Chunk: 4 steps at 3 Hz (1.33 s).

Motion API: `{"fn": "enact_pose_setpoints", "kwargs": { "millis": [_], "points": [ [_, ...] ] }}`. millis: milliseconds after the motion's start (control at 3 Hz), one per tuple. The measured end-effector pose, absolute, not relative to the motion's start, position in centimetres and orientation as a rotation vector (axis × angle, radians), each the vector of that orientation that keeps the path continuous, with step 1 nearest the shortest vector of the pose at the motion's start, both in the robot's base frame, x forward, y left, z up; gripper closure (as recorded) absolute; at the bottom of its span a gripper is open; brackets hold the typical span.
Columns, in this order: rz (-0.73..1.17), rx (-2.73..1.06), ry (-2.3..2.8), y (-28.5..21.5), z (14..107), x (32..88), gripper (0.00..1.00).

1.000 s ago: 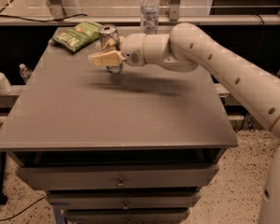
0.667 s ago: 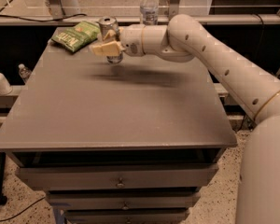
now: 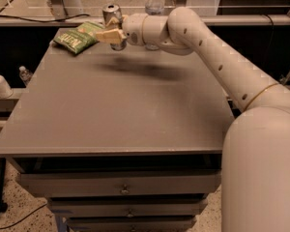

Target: Move redbull can near green jalapeno chip bag

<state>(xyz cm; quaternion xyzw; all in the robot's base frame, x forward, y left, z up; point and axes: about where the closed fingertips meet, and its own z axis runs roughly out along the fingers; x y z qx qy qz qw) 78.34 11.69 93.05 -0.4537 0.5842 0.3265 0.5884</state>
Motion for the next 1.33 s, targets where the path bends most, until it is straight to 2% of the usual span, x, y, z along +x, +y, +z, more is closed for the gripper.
{"fn": "enact_pose_setpoints", "kwargs": {
  "millis": [667, 1333],
  "points": [
    [0.777, -0.936, 1.318, 15.7, 93.5, 83.1, 1.00],
    [0.808, -0.973, 1.389, 17.9, 91.3, 84.7, 1.00]
  ]
}}
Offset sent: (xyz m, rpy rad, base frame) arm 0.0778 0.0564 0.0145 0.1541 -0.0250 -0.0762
